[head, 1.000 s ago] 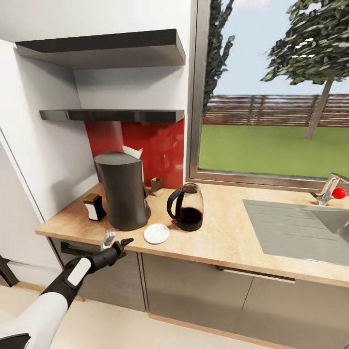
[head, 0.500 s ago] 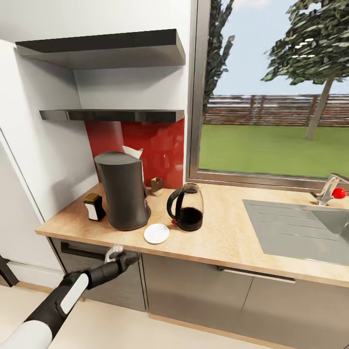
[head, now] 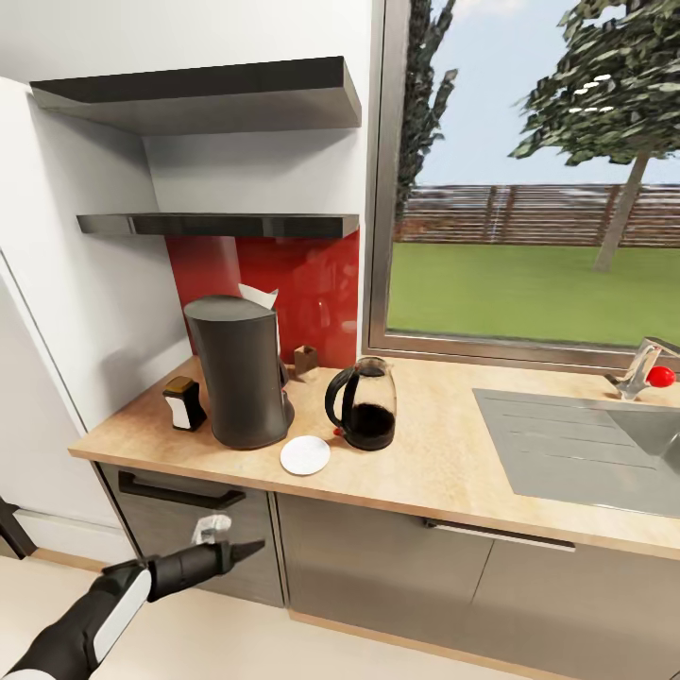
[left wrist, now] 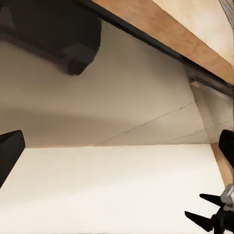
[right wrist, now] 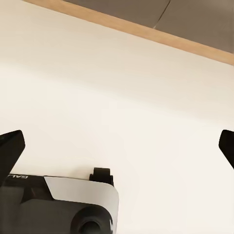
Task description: Set up a coffee station on the kitchen countertop: keep the coffee maker on the countertop, move the bottle of coffee from the kitchen shelf to the counter next to the coffee maker, place a paper coffee filter on top of the coffee maker, put the saucer next to the coffee maker with the coffee cup on the saucer, and place the electric kettle next to the coffee maker.
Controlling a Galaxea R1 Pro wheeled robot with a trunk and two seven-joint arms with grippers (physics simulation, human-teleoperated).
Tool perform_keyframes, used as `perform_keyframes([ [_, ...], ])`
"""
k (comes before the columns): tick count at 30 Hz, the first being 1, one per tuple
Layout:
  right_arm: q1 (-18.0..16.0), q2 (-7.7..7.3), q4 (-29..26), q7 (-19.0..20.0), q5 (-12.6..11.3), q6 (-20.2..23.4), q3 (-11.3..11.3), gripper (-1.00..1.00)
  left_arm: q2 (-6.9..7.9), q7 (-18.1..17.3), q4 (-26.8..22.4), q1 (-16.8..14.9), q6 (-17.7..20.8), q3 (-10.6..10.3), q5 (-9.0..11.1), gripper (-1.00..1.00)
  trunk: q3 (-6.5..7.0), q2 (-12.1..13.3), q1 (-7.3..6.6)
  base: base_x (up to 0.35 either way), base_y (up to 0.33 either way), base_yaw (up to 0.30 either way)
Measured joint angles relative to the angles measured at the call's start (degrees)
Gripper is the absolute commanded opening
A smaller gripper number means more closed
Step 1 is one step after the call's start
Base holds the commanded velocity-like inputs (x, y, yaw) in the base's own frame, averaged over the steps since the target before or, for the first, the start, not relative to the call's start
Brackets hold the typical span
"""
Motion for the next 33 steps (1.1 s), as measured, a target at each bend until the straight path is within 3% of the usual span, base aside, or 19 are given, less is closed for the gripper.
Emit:
perform_keyframes([
  [2,0.0,0.00,0.0,0.0,0.0,0.0,0.0,1.00,0.03,-2.1,0.0,0.1,-1.3,0.1,-2.7,1.00,0.00,0.0,0.00,0.000,0.000,0.000],
  [5,0.0,0.00,0.0,0.0,0.0,0.0,0.0,1.00,0.05,-4.1,0.0,0.1,-2.2,0.3,-5.2,1.00,0.00,0.0,0.00,0.000,0.000,0.000],
  [9,0.0,0.09,0.0,0.1,0.0,0.0,0.0,1.00,0.06,-5.3,0.0,-0.2,-2.7,0.5,-7.3,1.00,0.00,0.0,0.00,0.000,0.000,0.000],
  [12,0.0,0.60,0.0,0.1,-0.1,0.0,0.0,1.00,0.06,-5.4,0.0,-0.5,-3.3,0.5,-8.2,1.00,0.00,0.0,0.00,0.000,0.000,0.000],
  [20,0.0,1.99,0.0,0.1,-0.1,0.0,0.0,1.00,-0.08,-5.3,0.1,-0.8,-9.6,0.4,-9.8,1.00,0.00,0.0,0.00,0.000,0.000,0.000],
  [27,0.0,2.99,0.0,0.1,0.1,0.0,0.0,1.00,-0.82,-5.3,0.0,-2.8,-10.3,0.3,-13.3,1.00,0.00,0.0,0.00,0.000,0.000,0.000],
  [33,0.0,3.05,-0.1,0.1,0.0,0.0,-0.1,1.00,-1.22,-5.2,-0.1,-4.6,-10.2,0.3,-14.4,1.00,0.00,0.0,0.00,0.000,0.000,0.000],
])
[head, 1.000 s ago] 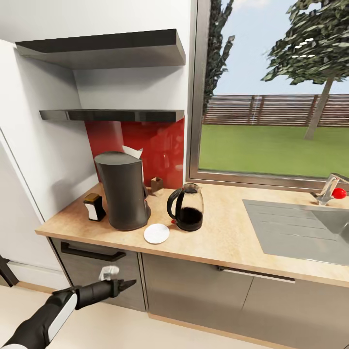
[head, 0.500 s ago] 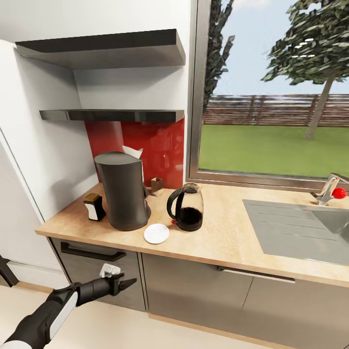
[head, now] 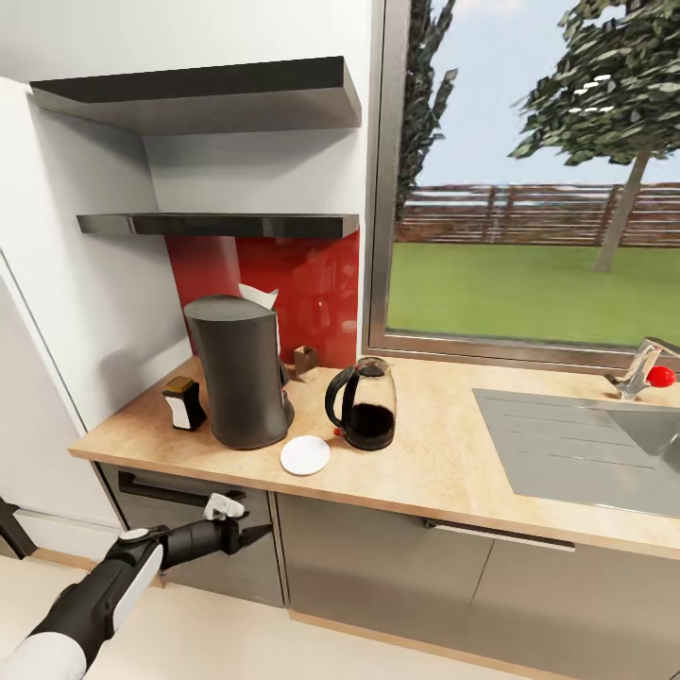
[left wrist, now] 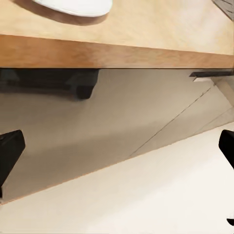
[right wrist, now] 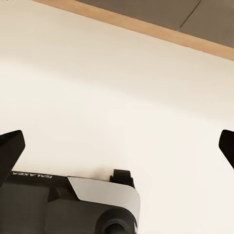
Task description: Set up a coffee station on the kitchen countertop: keep the coffee maker on the countertop, move the bottle of coffee from the kitchen shelf to the counter next to the coffee maker, place a paper coffee filter on top of the coffee maker, put the saucer next to the coffee maker with the coffee cup on the saucer, and place the electric kettle next to the coffee maker.
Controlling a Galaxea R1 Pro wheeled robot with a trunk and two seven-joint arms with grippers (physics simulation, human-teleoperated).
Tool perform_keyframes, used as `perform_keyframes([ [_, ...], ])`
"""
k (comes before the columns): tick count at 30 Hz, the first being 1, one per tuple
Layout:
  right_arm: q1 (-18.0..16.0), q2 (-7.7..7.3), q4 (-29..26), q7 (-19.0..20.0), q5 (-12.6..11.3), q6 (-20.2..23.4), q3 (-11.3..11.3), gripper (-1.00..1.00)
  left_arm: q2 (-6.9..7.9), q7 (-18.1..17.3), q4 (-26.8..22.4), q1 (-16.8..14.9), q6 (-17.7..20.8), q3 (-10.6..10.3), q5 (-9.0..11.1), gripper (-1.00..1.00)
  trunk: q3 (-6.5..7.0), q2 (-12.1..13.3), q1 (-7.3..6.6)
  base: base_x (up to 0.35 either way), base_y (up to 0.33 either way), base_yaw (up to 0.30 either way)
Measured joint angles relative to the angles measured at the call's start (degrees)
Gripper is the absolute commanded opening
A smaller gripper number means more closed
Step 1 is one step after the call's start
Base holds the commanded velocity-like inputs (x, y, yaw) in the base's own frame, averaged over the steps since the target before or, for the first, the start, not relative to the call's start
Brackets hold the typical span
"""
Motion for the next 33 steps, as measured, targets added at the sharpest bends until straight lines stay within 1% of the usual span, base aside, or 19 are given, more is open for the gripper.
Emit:
perform_keyframes([
  [3,0.0,-0.08,0.0,0.0,0.1,0.0,0.0,1.00,-0.08,0.1,0.0,-0.8,0.0,0.0,-0.1,1.00,0.00,0.0,0.00,0.000,0.000,0.000],
  [6,0.0,-0.64,0.1,-0.1,0.0,0.0,-0.1,1.00,-0.11,0.1,0.0,-1.5,0.0,0.0,-0.2,1.00,0.00,0.0,0.00,0.000,0.000,0.000],
  [8,0.0,-1.77,0.1,-0.1,-0.1,0.0,-0.3,1.00,-0.14,0.2,0.0,-1.8,0.0,0.0,-0.2,1.00,0.00,0.0,0.00,0.000,0.000,0.000],
  [9,0.0,-2.73,0.0,-0.1,-0.2,-0.1,-0.4,1.00,-0.16,0.2,-0.1,-1.9,-0.1,0.0,-0.2,1.00,0.00,0.0,0.00,0.000,0.000,0.000],
  [10,0.0,-3.24,0.0,-0.1,-0.2,0.0,-0.5,1.00,-0.18,0.3,-0.1,-1.9,-0.1,0.0,-0.2,1.00,0.00,0.0,0.00,0.000,0.000,0.000],
  [12,0.0,-4.53,0.0,0.0,-0.3,0.0,-1.5,1.00,-0.24,0.4,-0.2,-2.0,-0.1,0.0,-0.2,1.00,0.00,0.0,0.00,0.000,0.000,0.000],
  [14,0.0,-4.89,0.0,0.0,-0.4,0.1,-2.2,1.00,-0.27,0.4,-0.7,-2.1,0.0,0.0,-0.3,1.00,0.00,0.0,0.00,0.000,0.000,0.000],
  [15,0.0,-5.11,0.0,0.0,-0.4,0.1,-3.3,1.00,-0.28,0.7,-1.5,-2.2,0.0,0.0,-0.4,1.00,0.00,0.0,0.00,0.000,0.000,0.000],
  [17,0.0,-5.25,0.0,0.0,-0.4,0.1,-4.5,1.00,-0.31,1.4,-2.4,-2.3,0.1,0.0,-0.5,1.00,0.00,0.0,0.00,0.000,0.000,0.000],
  [19,0.0,-5.40,0.1,0.1,-0.2,0.2,-6.6,1.00,-0.35,3.6,-4.4,-2.3,0.4,0.0,-0.5,1.00,0.00,0.0,0.00,0.005,0.000,0.000],
  [22,0.0,-5.28,0.1,0.2,-0.1,0.2,-7.7,1.00,-0.38,6.3,-6.4,-2.4,1.4,-0.1,-0.5,1.00,0.00,0.0,-0.02,0.153,0.000,0.000],
  [23,0.0,-5.17,0.2,0.3,-0.1,0.2,-7.9,1.00,-0.49,6.9,-6.8,-2.4,1.7,-0.1,-0.5,1.00,0.00,0.0,-0.02,0.290,0.000,0.000],
  [24,0.0,-4.98,0.2,0.3,0.0,0.2,-8.0,1.00,-0.91,7.5,-7.2,-2.3,2.0,-0.2,-0.5,1.00,0.00,0.0,-0.03,0.307,0.000,0.000],
  [30,0.0,-4.67,0.2,0.3,0.1,0.2,-8.1,1.00,-1.50,7.9,-7.8,-2.3,2.2,-0.4,-0.5,1.00,0.00,0.0,-0.03,0.323,0.000,0.000],
  [33,0.0,-4.65,0.2,0.3,0.1,0.2,-8.1,1.00,-1.70,7.9,-8.7,-2.3,2.3,-1.2,-0.7,1.00,0.00,0.0,-0.02,0.229,0.000,-0.031],
])
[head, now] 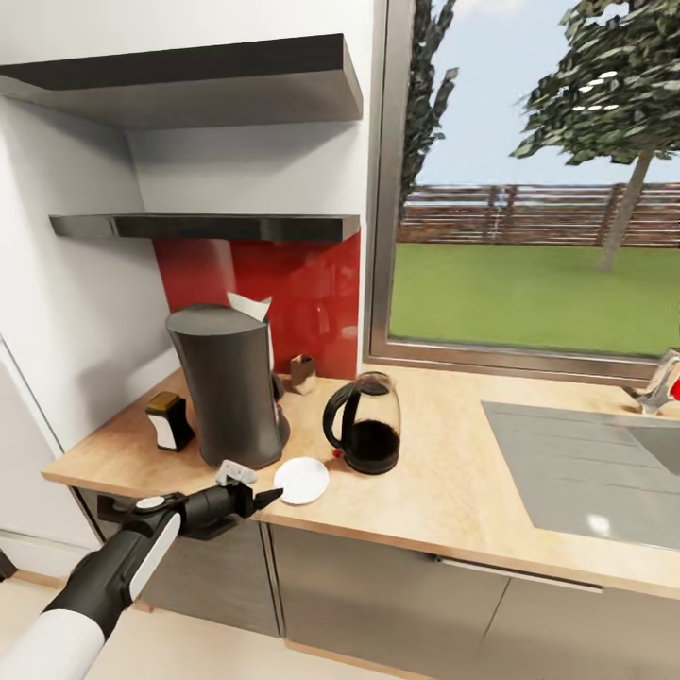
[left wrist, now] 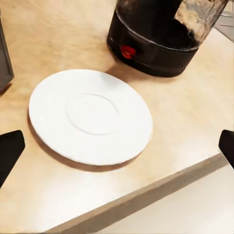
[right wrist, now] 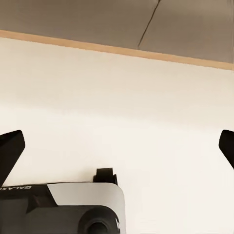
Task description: Set up a coffee station on the kitchen countertop: keep the coffee maker on the countertop, move the bottle of coffee from the kitchen shelf to the counter next to the coffee maker, place a paper coffee filter on top of the coffee maker, put the saucer next to the coffee maker with the coffee cup on the saucer, and place the electric kettle next to the coffee maker.
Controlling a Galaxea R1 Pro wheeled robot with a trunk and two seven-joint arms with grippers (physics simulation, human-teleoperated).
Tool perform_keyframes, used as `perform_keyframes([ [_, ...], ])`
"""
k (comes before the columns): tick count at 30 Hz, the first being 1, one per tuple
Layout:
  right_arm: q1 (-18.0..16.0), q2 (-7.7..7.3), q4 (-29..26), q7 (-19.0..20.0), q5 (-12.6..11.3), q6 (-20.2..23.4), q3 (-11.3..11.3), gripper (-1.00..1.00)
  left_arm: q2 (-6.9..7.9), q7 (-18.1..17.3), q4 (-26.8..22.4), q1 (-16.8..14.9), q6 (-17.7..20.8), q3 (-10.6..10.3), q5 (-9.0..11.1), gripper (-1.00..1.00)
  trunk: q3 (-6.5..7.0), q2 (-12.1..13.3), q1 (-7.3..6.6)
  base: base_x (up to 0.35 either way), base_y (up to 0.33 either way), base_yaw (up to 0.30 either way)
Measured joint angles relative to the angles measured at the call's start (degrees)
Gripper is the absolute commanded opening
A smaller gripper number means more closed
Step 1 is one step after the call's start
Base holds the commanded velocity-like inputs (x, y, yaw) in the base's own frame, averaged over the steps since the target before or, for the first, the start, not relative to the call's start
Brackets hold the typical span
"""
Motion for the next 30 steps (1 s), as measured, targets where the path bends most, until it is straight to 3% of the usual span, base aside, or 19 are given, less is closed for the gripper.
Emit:
perform_keyframes([
  [12,0.0,0.01,0.0,0.0,0.0,0.0,0.0,1.00,-0.14,0.1,-1.2,0.1,0.1,-1.1,-0.8,1.00,0.34,0.0,0.02,0.032,0.000,-0.217],
  [21,0.0,0.01,0.0,-0.1,0.0,0.0,0.0,1.00,-0.02,0.1,-5.4,0.6,0.1,-1.2,-0.9,1.00,0.84,0.0,0.02,0.001,0.000,-0.229],
  [30,0.0,0.01,0.0,-0.2,0.0,0.0,0.0,1.00,0.15,0.1,-9.0,0.7,1.0,-1.1,-0.9,1.00,0.99,0.0,0.02,0.000,0.000,-0.037],
])
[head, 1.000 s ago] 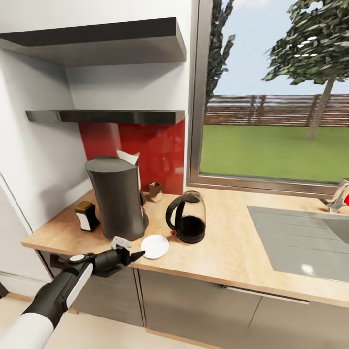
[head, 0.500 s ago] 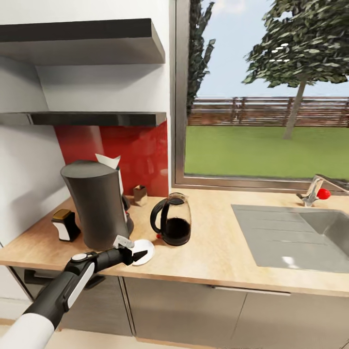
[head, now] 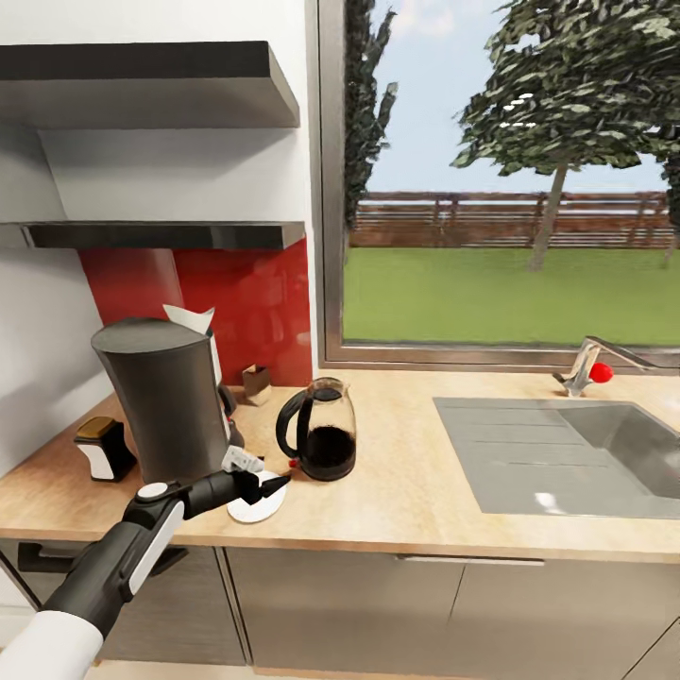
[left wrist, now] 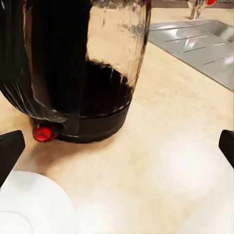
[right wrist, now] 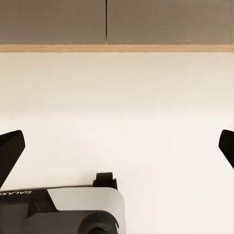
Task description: Set up a coffee station on the kitchen countertop: keep the coffee maker on the countertop, move the bottle of coffee from the kitchen shelf to the counter next to the coffee maker, place a paper coffee filter on top of the coffee maker, put the saucer next to the coffee maker with the coffee cup on the saucer, and place the electric kettle next to the coffee maker.
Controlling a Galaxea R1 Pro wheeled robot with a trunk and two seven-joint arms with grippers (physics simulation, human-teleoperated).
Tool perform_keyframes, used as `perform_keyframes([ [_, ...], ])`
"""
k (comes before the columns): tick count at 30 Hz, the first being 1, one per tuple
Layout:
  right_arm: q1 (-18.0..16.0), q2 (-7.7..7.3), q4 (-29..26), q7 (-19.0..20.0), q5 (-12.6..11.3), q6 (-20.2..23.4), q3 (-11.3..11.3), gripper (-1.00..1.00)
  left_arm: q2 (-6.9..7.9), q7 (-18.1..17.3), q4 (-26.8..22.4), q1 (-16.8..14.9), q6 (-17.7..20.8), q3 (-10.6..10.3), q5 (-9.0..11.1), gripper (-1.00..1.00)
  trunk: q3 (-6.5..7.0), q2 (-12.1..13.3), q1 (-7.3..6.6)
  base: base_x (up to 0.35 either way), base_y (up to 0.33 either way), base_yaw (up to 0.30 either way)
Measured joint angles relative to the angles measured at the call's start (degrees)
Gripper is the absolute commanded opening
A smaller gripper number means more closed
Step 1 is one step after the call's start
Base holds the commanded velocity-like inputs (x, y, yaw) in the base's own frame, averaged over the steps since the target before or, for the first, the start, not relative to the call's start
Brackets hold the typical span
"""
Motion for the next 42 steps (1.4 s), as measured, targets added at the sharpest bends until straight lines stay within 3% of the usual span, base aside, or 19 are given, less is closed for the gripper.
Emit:
perform_keyframes([
  [27,0.0,0.00,0.0,0.0,0.0,0.0,0.0,1.00,0.65,0.1,-0.9,0.0,0.4,0.6,0.0,1.00,0.00,0.0,0.00,0.024,0.034,0.000],
  [35,0.3,-0.01,0.1,0.0,0.1,0.0,-0.1,1.00,0.56,0.1,-0.9,0.0,0.4,0.5,0.0,1.00,0.18,0.0,0.00,0.000,0.000,-0.155],
  [37,1.1,-0.01,0.1,-0.1,0.1,0.1,-0.1,1.00,0.63,0.1,-0.9,0.0,0.4,0.5,0.0,1.00,0.23,0.0,0.00,0.000,0.000,-0.144],
  [42,7.5,-0.04,0.1,-0.1,0.1,0.3,0.0,1.00,0.71,0.2,-1.0,-0.1,0.4,0.5,0.0,1.00,0.25,0.0,0.00,0.000,0.000,-0.020],
])
